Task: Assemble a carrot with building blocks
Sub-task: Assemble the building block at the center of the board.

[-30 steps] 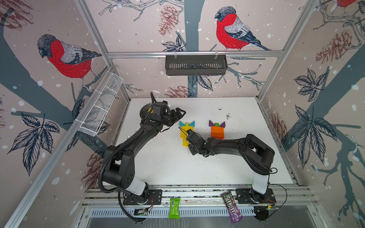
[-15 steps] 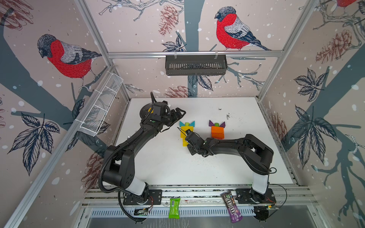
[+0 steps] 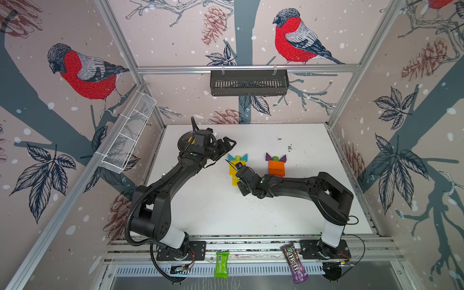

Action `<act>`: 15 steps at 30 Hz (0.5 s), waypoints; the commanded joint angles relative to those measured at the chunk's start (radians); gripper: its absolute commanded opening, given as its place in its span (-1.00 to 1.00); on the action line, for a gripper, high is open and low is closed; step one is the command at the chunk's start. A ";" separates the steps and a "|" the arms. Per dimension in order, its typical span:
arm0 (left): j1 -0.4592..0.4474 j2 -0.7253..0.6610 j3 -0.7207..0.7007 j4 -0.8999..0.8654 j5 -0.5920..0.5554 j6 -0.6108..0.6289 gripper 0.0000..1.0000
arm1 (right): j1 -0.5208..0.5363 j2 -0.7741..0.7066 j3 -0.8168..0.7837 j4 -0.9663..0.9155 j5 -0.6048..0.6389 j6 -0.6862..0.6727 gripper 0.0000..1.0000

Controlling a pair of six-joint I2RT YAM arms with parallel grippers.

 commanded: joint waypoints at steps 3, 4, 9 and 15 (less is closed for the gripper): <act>0.024 -0.047 0.016 -0.019 -0.022 0.039 0.75 | -0.017 -0.127 -0.022 -0.007 -0.006 -0.007 0.07; 0.028 -0.061 0.016 -0.022 -0.035 0.047 0.74 | -0.029 -0.163 -0.031 0.000 -0.009 -0.006 0.08; 0.052 -0.136 0.017 -0.027 -0.106 0.093 0.74 | -0.122 -0.337 -0.112 0.053 -0.028 0.009 0.17; 0.041 -0.263 -0.005 0.026 -0.226 0.224 0.76 | -0.271 -0.545 -0.209 0.096 -0.110 0.026 0.52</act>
